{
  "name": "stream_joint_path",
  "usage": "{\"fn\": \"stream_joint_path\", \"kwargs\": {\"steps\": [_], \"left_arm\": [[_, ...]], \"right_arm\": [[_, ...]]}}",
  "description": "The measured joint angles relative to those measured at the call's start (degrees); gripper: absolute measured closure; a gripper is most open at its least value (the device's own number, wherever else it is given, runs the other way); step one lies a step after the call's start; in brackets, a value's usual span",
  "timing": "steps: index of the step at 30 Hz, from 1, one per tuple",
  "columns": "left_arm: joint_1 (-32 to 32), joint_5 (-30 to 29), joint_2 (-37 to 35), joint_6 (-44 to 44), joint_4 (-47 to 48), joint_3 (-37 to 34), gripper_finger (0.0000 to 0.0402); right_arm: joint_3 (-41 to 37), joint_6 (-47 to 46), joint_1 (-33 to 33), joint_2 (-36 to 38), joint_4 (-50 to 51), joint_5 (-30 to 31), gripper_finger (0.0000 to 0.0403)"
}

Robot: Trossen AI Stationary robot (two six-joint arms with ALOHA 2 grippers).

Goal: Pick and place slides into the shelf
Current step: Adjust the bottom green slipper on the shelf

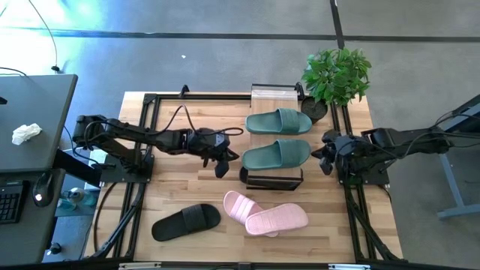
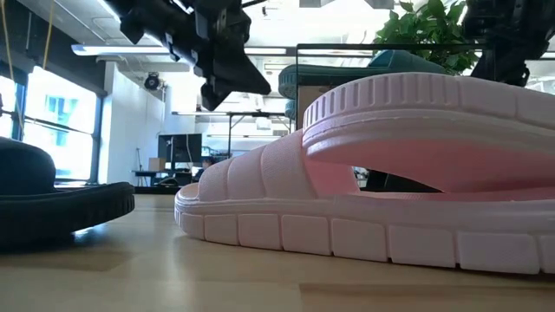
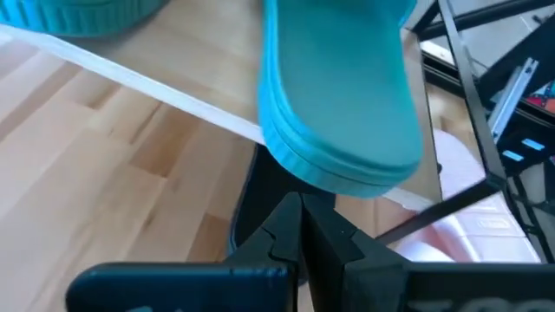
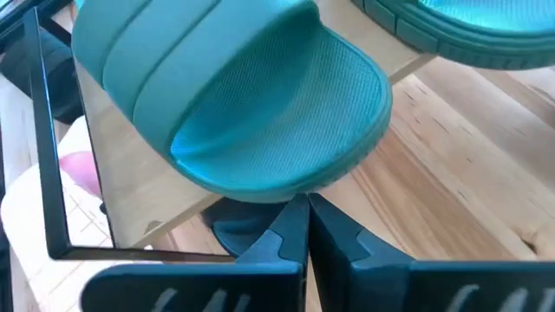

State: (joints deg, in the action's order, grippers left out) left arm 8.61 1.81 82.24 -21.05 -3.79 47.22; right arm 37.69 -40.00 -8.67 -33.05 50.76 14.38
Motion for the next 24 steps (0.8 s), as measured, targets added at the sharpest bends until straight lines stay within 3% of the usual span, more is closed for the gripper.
{"fn": "stream_joint_path", "kwargs": {"steps": [4,16,24], "left_arm": [[0.01,-1.22,0.00,-0.35,-0.45,0.00,0.0401],[-0.01,3.30,0.00,-0.46,-2.81,-0.02,0.0401],[0.74,-1.04,0.00,-1.22,-3.28,-0.04,0.0401]], "right_arm": [[-0.04,0.47,0.00,-1.15,-0.77,0.16,0.0403],[-0.09,1.35,0.00,-4.02,-2.06,0.05,0.0403],[-0.09,1.52,0.00,-3.98,-1.96,-0.05,0.0403]]}}
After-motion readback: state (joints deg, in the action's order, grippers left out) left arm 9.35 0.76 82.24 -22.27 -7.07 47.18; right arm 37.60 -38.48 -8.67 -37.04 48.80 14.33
